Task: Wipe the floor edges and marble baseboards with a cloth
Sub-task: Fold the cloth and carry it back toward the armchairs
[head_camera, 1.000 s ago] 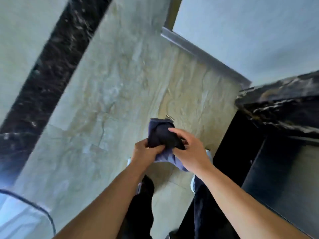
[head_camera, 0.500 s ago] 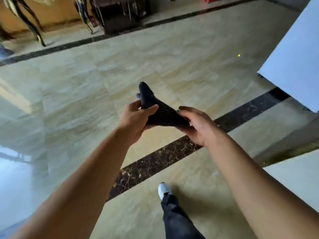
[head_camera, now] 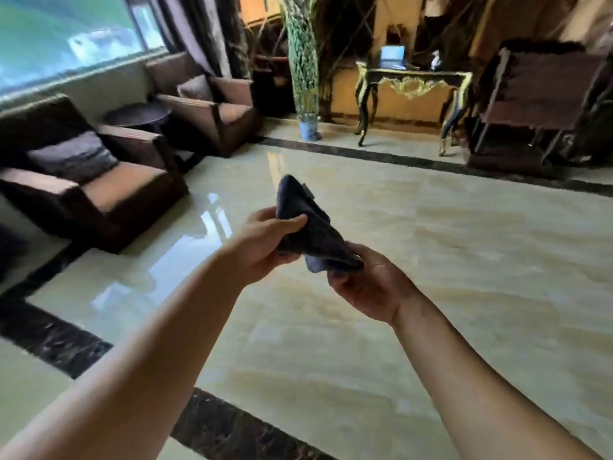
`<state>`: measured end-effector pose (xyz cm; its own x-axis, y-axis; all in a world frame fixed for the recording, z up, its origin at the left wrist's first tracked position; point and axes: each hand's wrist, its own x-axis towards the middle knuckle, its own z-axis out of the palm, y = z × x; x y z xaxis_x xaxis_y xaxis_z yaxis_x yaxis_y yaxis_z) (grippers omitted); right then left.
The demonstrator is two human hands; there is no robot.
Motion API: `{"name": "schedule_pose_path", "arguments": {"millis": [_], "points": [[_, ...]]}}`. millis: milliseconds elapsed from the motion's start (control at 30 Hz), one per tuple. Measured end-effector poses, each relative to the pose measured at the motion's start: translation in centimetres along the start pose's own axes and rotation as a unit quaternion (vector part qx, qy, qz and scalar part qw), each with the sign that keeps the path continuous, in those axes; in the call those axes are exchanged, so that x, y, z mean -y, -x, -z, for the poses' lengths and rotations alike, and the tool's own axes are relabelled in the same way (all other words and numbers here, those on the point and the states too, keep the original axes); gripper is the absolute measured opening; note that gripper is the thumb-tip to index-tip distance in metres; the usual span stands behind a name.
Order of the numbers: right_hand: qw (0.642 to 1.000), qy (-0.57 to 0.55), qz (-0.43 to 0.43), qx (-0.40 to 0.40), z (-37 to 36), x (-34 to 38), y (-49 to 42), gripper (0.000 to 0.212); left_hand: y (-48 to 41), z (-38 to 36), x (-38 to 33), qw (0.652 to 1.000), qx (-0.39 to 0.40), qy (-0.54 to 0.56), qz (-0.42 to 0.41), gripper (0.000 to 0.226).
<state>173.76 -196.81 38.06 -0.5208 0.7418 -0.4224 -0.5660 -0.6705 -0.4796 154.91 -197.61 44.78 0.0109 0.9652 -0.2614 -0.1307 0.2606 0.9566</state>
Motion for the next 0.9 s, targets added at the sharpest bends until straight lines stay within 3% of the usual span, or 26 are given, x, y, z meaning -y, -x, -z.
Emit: {"name": "schedule_pose_path", "arguments": {"millis": [33,133,233,367,500,600,900], "points": [[1.0,0.021,-0.004,0.015,-1.8,0.6,-2.2,0.016,-1.1,2.4,-0.5,1.0,-0.008,0.014,-0.008,0.001],[0.983,0.12,-0.077,0.115,-10.0,0.5,-15.3,0.033,-6.5,14.1,-2.8,0.992,-0.087,0.08,-0.042,0.003],[0.965,0.148,-0.125,0.179,-16.1,-1.3,-27.7,0.049,-12.2,24.3,-4.5,0.983,-0.136,0.098,-0.07,0.006],[0.977,0.084,-0.15,0.13,-23.2,-1.8,-41.7,0.048,-20.4,35.6,-8.6,0.977,-0.183,0.095,-0.055,0.007],[0.99,0.071,-0.114,0.044,-30.6,1.1,-53.9,0.017,-28.5,43.9,-13.8,0.965,-0.235,0.108,-0.034,0.008],[0.991,0.097,-0.089,0.031,-35.0,4.2,-62.3,0.007,-34.7,48.6,-16.4,0.959,-0.259,0.116,-0.008,0.006],[0.953,0.292,0.028,0.073,-46.9,13.3,-90.8,0.02,-59.4,64.8,-23.0,0.949,-0.292,0.119,0.019,0.01]]}}
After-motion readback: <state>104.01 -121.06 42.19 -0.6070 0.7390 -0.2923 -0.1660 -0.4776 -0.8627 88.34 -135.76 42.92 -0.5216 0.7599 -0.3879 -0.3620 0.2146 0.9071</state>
